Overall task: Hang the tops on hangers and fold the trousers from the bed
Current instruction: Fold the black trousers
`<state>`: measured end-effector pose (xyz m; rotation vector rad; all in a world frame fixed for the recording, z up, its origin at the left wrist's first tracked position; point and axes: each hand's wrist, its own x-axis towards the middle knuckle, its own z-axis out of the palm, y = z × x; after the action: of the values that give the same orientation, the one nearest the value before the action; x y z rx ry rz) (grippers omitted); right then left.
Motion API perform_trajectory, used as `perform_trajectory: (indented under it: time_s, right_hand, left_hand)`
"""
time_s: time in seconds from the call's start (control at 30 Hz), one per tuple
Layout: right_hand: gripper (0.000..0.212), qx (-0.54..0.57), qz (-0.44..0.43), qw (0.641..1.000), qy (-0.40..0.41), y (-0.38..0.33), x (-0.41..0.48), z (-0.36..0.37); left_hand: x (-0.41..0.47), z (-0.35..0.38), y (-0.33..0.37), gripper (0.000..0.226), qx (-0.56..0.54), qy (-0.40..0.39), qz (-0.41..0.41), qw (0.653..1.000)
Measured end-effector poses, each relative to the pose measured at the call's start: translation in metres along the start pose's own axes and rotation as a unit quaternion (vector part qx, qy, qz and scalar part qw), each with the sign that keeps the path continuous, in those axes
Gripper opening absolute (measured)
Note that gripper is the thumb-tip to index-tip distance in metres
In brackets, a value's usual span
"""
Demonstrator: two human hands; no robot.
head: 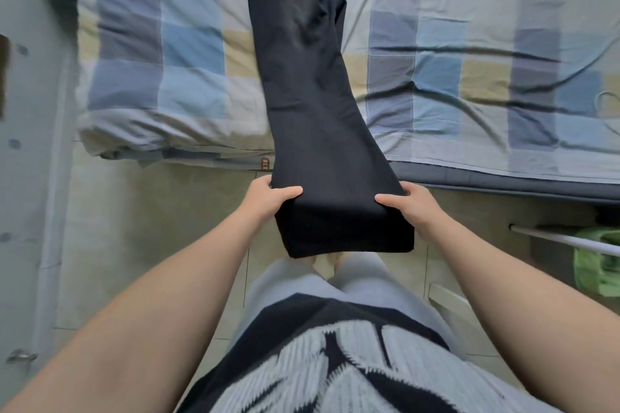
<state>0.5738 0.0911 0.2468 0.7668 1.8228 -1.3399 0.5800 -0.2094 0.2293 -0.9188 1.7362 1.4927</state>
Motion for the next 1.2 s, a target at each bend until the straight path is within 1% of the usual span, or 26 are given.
perform_trajectory:
  time_s: [0.1,0.2,0.27,0.4,0.57,0.8,1.0,1.1,1.2]
  right_hand:
    - [0.028,0.036,0.005,0.999,0.021,-0.005,-0.029,0.01]
    - [0.023,0.078,0.021,0.996,0.028,-0.006,-0.051,0.019]
    - [0.017,0.12,0.036,0.992,0.025,-0.005,-0.063,0.023]
    - [0.014,0.188,0.061,0.98,0.024,0.003,-0.08,0.025]
    - [0.012,0.239,0.055,0.969,-0.006,0.023,-0.106,0.022]
    - [0.014,0.224,0.014,0.974,-0.034,0.087,-0.16,0.012]
    - [0.017,0.205,0.026,0.977,-0.043,0.159,-0.201,0.008]
    - [0.017,0.183,0.034,0.98,-0.064,0.183,-0.215,0.006]
    - [0.015,0.169,0.033,0.982,-0.072,0.187,-0.222,0.003]
  left_hand:
    - [-0.028,-0.007,0.003,0.034,-0.033,0.023,-0.005,0.999]
    - [-0.052,-0.006,-0.002,0.026,-0.082,0.044,-0.024,0.995]
    - [-0.068,-0.003,-0.008,0.021,-0.109,0.066,-0.042,0.991]
    - [-0.095,0.006,-0.018,0.011,-0.161,0.101,-0.065,0.98]
    - [-0.132,0.016,-0.035,0.01,-0.196,0.124,-0.056,0.971]
    - [-0.194,0.043,-0.102,0.012,-0.227,0.148,-0.05,0.961]
    - [-0.246,0.063,-0.169,0.015,-0.234,0.153,-0.072,0.957]
    - [-0.263,0.061,-0.184,0.016,-0.222,0.159,-0.076,0.959]
    - [-0.27,0.058,-0.185,0.018,-0.215,0.159,-0.066,0.961]
